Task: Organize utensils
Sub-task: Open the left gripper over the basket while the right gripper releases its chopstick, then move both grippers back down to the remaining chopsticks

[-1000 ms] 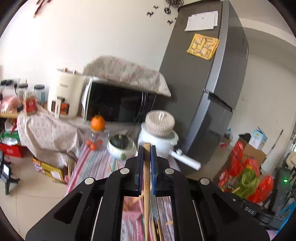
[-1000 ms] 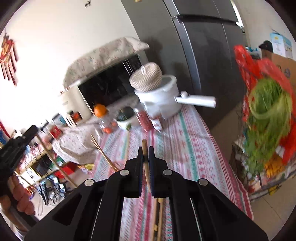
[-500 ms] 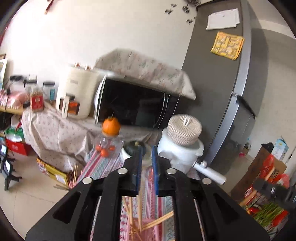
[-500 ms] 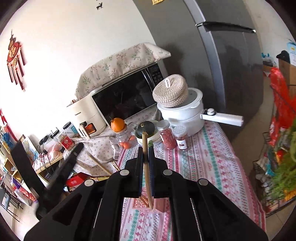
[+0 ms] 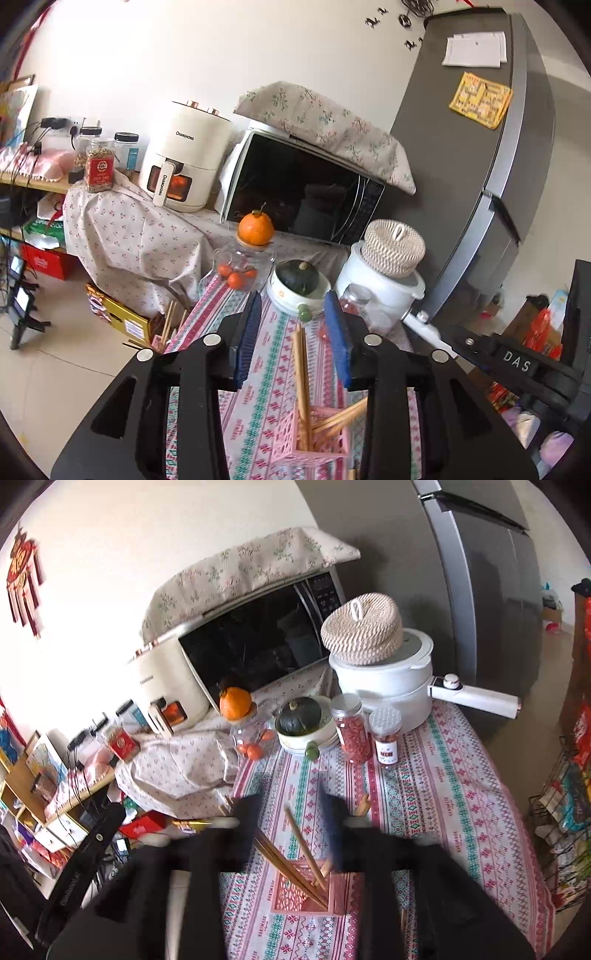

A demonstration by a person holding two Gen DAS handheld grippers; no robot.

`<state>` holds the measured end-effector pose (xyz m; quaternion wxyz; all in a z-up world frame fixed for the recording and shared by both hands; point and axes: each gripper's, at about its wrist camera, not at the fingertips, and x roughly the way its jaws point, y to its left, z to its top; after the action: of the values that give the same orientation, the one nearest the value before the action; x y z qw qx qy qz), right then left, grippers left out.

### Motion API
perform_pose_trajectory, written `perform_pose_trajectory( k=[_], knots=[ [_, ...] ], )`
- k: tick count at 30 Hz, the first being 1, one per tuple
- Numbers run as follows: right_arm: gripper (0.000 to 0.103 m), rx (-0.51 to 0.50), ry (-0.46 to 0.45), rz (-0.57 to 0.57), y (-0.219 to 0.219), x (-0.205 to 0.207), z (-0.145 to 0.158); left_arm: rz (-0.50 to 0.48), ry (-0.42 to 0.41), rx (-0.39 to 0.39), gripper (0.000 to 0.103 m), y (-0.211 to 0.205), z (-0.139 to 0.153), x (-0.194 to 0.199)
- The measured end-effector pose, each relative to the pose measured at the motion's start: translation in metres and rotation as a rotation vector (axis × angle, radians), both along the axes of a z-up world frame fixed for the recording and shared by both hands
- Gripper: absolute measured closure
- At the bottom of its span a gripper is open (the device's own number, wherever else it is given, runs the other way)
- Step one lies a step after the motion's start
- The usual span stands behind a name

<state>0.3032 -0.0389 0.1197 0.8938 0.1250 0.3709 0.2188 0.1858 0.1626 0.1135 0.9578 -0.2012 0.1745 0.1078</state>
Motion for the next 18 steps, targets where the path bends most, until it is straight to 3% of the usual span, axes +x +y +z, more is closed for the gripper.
perform_pose_trajectory(
  k=[2,4,7,18],
  knots=[
    [0.051,-0.030,0.005,-0.013,0.001,-0.005,-0.010,-0.018,0.017,0.001,0.065,-0.004,-0.004,0.000],
    [0.036,-0.063,-0.008,-0.033,-0.001,-0.012,-0.016,-0.033,0.035,0.021,0.054,-0.012,-0.008,-0.002],
    [0.022,-0.129,-0.051,-0.098,-0.013,-0.026,-0.023,-0.025,0.037,0.038,0.036,-0.022,-0.017,-0.011],
    [0.009,-0.316,-0.070,-0.203,-0.058,-0.066,-0.059,-0.060,0.137,0.077,0.016,-0.061,-0.058,-0.030]
  ],
)
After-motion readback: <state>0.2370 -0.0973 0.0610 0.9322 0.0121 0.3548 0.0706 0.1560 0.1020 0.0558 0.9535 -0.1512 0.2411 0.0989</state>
